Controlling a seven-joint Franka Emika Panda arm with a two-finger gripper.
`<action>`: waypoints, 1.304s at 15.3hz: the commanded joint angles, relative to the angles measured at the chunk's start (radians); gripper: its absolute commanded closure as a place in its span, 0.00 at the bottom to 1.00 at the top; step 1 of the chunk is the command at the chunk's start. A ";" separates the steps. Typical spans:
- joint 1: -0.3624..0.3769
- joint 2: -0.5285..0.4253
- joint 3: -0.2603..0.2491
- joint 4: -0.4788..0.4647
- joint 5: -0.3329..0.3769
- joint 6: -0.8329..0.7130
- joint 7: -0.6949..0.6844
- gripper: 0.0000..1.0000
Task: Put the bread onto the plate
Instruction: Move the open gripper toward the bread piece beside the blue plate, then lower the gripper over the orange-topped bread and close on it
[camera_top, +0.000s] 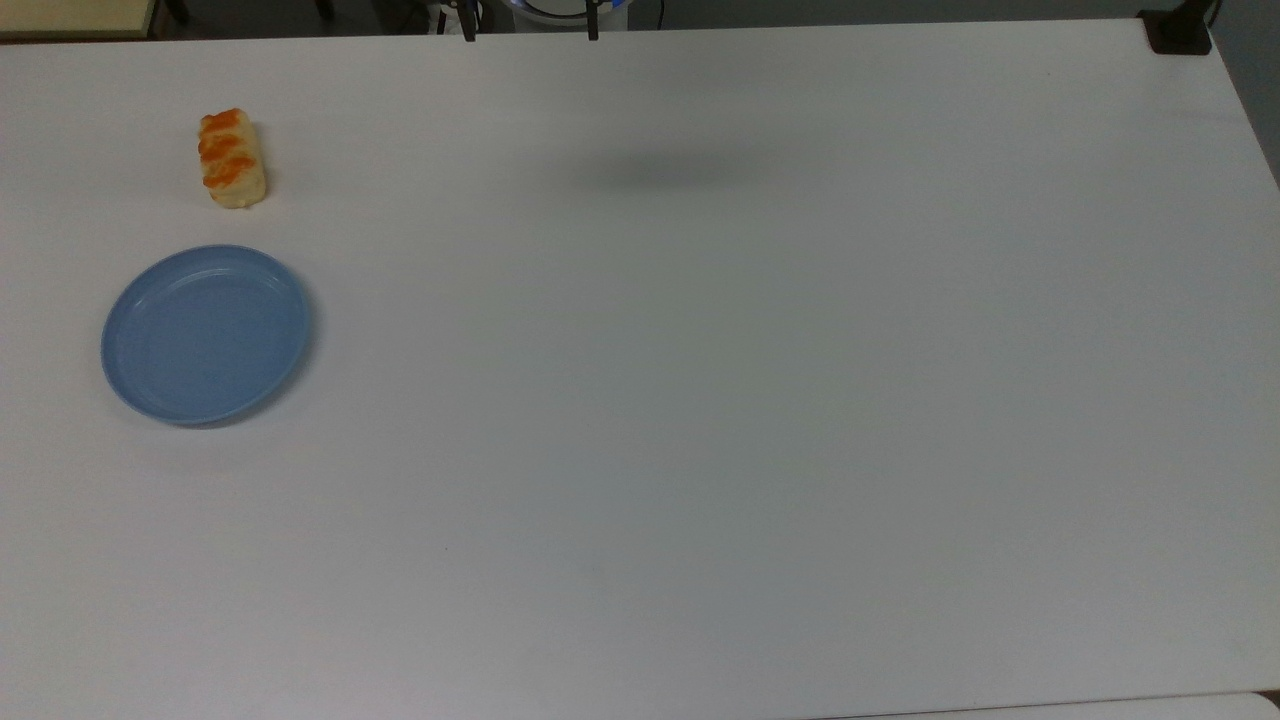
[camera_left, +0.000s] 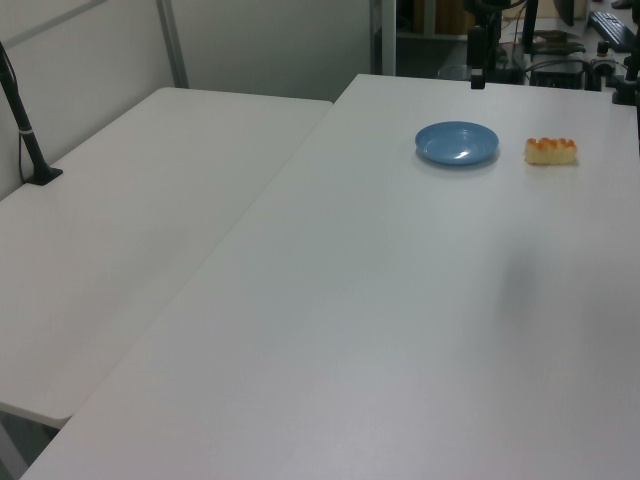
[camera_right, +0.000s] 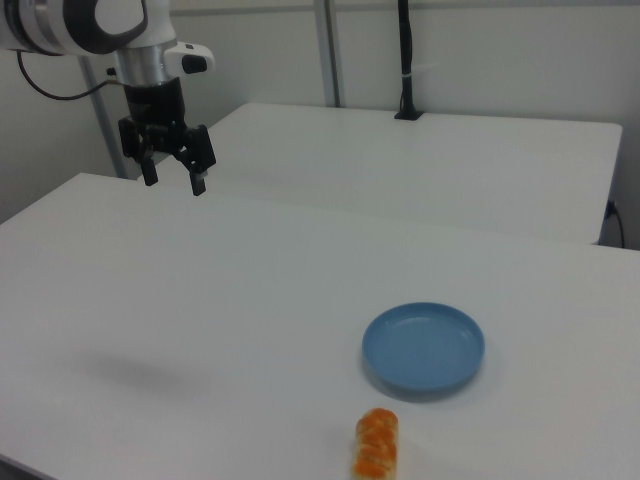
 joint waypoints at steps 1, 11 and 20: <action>0.031 -0.012 -0.105 -0.032 -0.012 -0.018 -0.166 0.00; 0.036 0.013 -0.366 -0.348 -0.144 0.334 -0.518 0.00; 0.031 0.131 -0.570 -0.477 -0.190 0.570 -0.777 0.00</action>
